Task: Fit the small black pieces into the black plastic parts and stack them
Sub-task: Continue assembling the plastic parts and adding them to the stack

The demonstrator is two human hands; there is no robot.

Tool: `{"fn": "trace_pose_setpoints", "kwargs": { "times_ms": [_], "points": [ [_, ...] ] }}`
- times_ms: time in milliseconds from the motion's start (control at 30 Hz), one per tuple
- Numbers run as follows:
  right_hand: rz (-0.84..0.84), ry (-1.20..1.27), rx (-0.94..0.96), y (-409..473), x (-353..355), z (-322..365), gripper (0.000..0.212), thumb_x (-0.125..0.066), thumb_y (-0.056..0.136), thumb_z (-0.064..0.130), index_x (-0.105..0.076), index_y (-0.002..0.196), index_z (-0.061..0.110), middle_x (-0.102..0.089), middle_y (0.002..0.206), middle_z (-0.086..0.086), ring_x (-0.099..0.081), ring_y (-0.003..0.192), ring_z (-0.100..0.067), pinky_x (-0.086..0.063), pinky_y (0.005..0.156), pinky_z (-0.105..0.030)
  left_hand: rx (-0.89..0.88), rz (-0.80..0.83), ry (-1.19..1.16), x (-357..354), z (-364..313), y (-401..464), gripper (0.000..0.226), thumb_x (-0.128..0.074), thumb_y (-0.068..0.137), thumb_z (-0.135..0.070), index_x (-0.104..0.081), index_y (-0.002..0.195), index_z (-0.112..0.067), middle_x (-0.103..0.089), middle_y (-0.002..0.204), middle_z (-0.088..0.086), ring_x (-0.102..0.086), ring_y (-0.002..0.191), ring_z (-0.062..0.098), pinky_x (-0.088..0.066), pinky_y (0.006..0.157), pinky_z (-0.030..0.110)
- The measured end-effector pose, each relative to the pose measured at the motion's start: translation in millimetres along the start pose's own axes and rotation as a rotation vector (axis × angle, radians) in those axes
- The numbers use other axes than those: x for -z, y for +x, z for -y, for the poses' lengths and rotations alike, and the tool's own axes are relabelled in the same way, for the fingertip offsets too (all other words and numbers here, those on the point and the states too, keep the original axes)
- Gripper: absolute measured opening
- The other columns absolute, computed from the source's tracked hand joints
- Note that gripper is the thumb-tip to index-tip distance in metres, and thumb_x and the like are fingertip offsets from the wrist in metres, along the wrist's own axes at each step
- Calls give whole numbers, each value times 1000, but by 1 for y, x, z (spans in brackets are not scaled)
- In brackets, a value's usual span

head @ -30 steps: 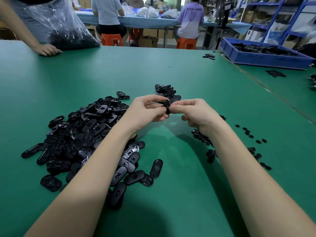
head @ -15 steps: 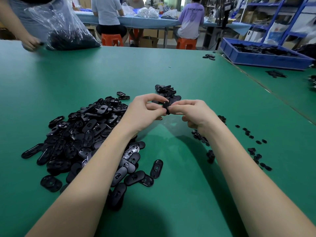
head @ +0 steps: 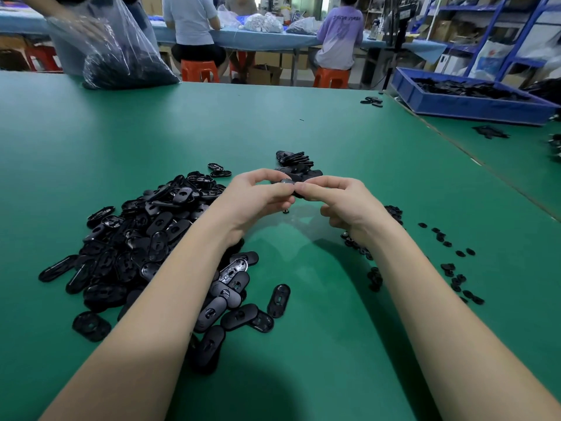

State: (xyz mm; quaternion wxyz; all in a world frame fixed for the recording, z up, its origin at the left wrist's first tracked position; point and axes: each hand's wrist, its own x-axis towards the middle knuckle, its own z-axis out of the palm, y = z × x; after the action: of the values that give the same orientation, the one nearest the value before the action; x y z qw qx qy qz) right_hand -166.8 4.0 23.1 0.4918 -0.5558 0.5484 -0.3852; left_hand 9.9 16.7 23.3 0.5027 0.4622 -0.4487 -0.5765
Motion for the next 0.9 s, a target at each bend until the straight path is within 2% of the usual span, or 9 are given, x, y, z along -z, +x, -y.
{"fn": "trace_pose_setpoints", "kwargs": {
  "times_ms": [100, 200, 367, 500, 633, 733, 900],
  "points": [
    [15, 55, -12, 1, 0, 0, 22, -89, 71, 47, -78, 82, 31, -70, 79, 16, -39, 45, -3, -26, 43, -18, 29, 11, -59, 1, -1, 0, 11, -66, 91, 3, -64, 97, -7, -72, 75, 3, -70, 69, 16, -58, 71, 20],
    [28, 56, -18, 0, -2, 0, 18, -87, 74, 44, -78, 81, 30, -71, 79, 14, -41, 45, -3, -26, 44, -18, 27, -11, -47, 0, 0, 1, 13, -65, 90, 6, -63, 94, -6, -71, 77, 8, -68, 66, 18, -59, 71, 21],
    [7, -17, -15, 2, -2, 2, 11, -85, 78, 29, -77, 86, 26, -69, 73, 13, -42, 42, -2, -27, 40, -16, -3, -33, 61, -1, 1, -1, 17, -63, 88, 6, -64, 98, -7, -69, 86, 19, -62, 72, 25, -60, 85, 28],
    [-8, -38, -27, 3, -4, 0, 7, -80, 78, 22, -76, 75, 27, -71, 73, 10, -41, 42, -4, -25, 40, -16, -15, -56, 97, -4, 2, -3, 17, -64, 87, 9, -67, 94, -6, -70, 84, 18, -64, 71, 22, -61, 79, 25],
    [-39, -94, -37, 3, -5, 0, 6, -81, 74, 24, -75, 74, 25, -66, 64, 14, -41, 42, -4, -24, 38, -15, -24, -59, 155, -4, 4, -2, 18, -65, 85, 10, -67, 91, -8, -71, 77, 15, -64, 69, 21, -60, 80, 25],
    [-75, -127, -23, 3, -5, -1, 11, -83, 71, 27, -74, 75, 23, -53, 53, 12, -38, 42, -4, -24, 38, -14, -38, -50, 198, -2, 6, -3, 18, -69, 84, 8, -68, 93, -8, -73, 76, 11, -65, 68, 18, -58, 73, 21],
    [-98, -110, -14, 4, -7, -3, 12, -83, 72, 26, -73, 78, 21, -52, 57, 9, -38, 45, -6, -26, 38, -14, -48, -59, 207, -2, 6, -2, 19, -70, 84, 7, -70, 93, -10, -74, 80, 10, -66, 73, 20, -58, 76, 20]
  ]
}}
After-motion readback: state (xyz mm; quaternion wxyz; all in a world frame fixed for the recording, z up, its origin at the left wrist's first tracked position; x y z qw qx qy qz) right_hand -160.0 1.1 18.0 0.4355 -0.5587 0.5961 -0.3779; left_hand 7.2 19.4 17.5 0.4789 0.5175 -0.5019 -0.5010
